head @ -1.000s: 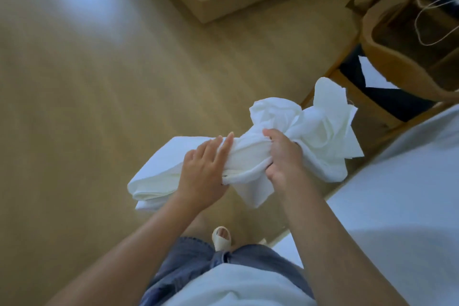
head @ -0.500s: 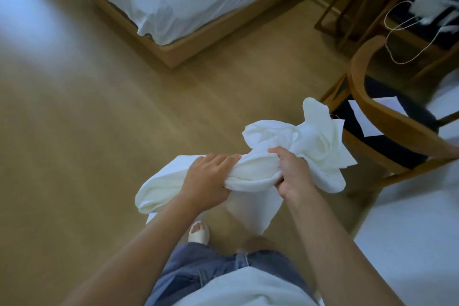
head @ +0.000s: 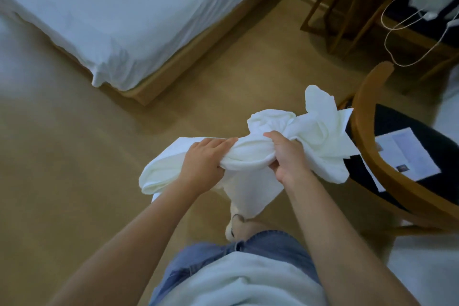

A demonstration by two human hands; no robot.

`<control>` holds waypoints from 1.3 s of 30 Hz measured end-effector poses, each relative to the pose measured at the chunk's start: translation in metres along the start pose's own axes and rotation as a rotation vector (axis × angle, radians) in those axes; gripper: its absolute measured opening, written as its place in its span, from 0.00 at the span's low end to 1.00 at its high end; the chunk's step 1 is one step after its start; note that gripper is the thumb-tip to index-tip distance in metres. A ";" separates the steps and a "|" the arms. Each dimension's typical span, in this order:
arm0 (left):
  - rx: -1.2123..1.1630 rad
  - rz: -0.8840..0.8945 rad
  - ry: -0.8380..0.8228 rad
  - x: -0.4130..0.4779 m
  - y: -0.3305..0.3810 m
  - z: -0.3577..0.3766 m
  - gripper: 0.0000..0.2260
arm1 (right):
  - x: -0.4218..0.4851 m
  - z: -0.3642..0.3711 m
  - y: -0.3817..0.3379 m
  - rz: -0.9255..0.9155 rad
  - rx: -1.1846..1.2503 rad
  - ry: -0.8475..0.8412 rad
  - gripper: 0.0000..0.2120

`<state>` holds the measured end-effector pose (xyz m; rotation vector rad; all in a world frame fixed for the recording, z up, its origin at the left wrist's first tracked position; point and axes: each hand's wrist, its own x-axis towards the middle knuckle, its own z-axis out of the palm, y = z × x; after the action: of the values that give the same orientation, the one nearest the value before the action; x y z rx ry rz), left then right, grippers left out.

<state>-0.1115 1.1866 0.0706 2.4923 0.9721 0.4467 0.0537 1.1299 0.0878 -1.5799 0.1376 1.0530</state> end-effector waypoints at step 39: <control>0.081 -0.169 0.067 0.932 -0.258 -0.043 0.23 | 0.636 0.435 -0.597 -0.144 0.051 -0.154 0.08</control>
<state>0.3805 2.0198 0.1103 2.4534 1.2380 0.4470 0.5515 1.9675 0.1283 -1.4351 -0.0529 1.0457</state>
